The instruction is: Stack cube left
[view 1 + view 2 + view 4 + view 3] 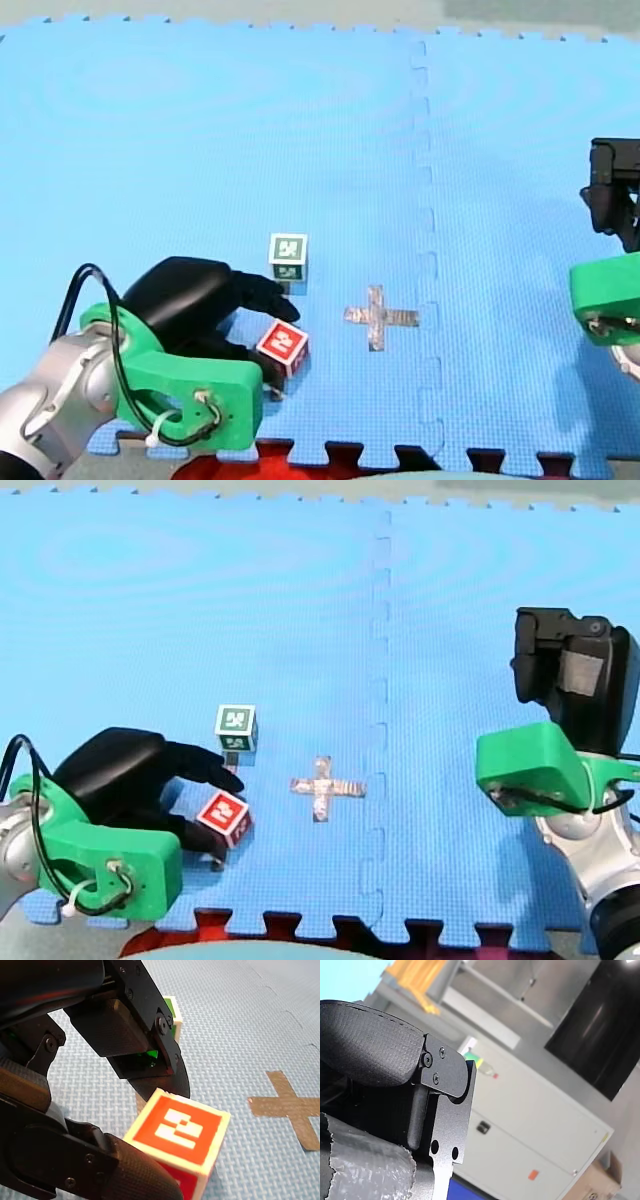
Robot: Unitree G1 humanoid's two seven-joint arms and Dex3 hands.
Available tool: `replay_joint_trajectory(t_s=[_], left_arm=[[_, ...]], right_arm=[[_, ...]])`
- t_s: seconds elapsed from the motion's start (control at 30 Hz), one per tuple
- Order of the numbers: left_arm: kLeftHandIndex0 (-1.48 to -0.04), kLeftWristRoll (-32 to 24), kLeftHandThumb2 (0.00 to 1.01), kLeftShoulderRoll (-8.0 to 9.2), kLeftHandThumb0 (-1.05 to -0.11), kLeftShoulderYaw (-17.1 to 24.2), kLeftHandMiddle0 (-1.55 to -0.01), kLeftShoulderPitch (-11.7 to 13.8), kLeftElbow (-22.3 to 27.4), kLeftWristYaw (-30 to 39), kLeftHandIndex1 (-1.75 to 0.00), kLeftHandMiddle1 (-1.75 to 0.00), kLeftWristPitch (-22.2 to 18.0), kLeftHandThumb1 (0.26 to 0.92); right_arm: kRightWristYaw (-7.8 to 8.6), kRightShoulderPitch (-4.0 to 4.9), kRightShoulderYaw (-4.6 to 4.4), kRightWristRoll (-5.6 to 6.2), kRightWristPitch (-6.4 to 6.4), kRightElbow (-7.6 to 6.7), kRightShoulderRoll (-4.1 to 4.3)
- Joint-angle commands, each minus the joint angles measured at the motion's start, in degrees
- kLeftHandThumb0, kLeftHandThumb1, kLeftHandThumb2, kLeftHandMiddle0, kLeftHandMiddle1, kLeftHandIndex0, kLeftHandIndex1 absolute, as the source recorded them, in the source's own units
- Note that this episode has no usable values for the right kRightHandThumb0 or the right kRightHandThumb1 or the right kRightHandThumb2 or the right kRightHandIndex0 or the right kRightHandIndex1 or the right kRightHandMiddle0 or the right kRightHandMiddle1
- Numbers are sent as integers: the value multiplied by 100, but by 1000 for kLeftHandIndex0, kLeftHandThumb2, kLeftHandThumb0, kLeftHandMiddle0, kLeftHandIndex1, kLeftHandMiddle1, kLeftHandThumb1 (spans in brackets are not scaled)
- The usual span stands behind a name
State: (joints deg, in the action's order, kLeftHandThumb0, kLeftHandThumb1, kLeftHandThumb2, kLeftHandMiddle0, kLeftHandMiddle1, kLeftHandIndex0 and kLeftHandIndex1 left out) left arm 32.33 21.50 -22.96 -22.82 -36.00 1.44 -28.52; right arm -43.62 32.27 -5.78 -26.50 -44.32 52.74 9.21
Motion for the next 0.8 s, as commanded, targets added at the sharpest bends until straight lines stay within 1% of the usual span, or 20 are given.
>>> replay_joint_trajectory(t_s=[0.0,0.1,0.2,0.3,0.33,0.37,0.4,0.43,0.53,0.63,0.77], left_arm=[[-767,-189,3,58,-899,28,-811,-64,-116,244,-150,-1746,-180,816],[-782,-555,0,79,-907,81,-812,-126,-209,808,-129,-1746,-318,808],[-875,-914,0,68,-876,157,-818,-164,-229,1335,-144,-1746,-302,786],[-1035,-937,0,53,-839,183,-859,-206,-226,1471,-199,-1746,-160,768],[-1080,-818,1,32,-772,192,-874,-190,-198,1291,-200,-1746,-91,735],[-1204,-672,5,12,-520,196,-900,-164,-160,1056,-231,-1746,-37,723],[-1259,-489,8,-11,-397,195,-913,-102,-76,747,-243,-1746,8,724],[-1301,-348,13,-30,-372,193,-924,-44,-11,476,-244,-1746,8,735],[-1308,-235,16,-62,-394,195,-931,25,-30,79,-216,-1746,-154,752],[-1282,-235,12,-51,-422,194,-932,-5,-225,-101,-165,-1746,-367,759],[-1277,-193,9,-50,-431,178,-934,-62,-395,-223,-141,-1746,-514,760]], right_arm=[[-22,7,10,10,22,-15,7],[-20,16,10,13,22,4,0],[-17,29,14,16,26,23,-2],[-7,33,22,29,26,24,-3],[-5,34,24,32,29,21,-4],[-4,36,25,33,32,18,-7],[-3,37,26,34,35,15,-8],[-2,36,28,35,37,11,-9],[0,30,33,38,31,8,-6],[-4,34,32,33,35,13,-10],[-12,21,29,29,31,8,-16]])
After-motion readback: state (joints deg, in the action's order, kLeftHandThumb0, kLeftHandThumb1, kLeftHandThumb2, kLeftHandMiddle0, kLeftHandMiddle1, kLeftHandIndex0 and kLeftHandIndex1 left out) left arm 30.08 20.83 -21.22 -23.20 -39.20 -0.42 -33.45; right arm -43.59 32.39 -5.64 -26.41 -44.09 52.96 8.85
